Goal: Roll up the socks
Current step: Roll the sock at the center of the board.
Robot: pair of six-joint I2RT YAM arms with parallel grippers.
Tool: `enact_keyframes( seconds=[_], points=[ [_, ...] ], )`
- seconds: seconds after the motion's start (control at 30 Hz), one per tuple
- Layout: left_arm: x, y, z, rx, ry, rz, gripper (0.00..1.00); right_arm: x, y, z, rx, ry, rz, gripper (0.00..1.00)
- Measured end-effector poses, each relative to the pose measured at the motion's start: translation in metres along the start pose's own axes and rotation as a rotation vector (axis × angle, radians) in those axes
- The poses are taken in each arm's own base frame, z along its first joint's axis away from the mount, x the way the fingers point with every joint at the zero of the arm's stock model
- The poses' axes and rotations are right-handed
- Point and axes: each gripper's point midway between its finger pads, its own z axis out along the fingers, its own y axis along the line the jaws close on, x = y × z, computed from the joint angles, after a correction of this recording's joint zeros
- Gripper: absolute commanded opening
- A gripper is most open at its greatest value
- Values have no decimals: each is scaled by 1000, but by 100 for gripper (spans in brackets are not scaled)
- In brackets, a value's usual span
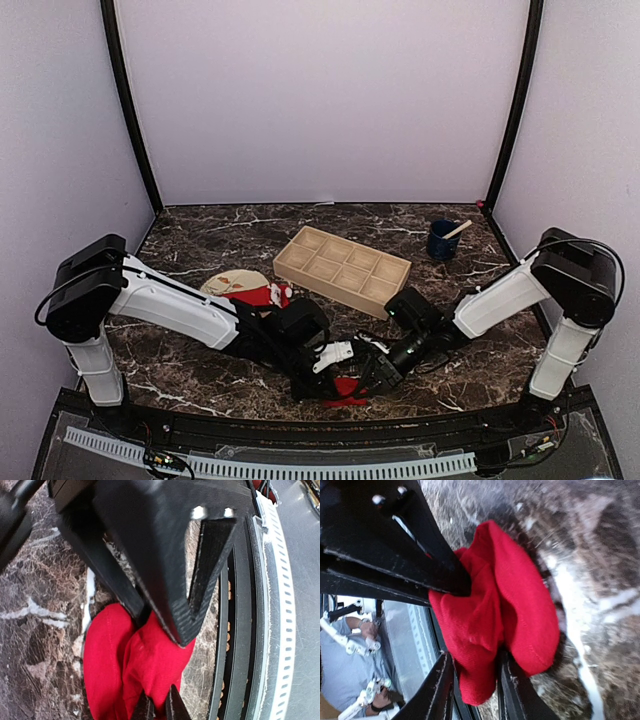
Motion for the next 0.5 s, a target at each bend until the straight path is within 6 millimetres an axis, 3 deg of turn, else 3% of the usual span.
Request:
enact_keyframes(
  seconds=[0.5],
  points=[
    [2,2,-3,90,-1,-111,0,-3,-17,-25,94,-148,17,33]
  ],
)
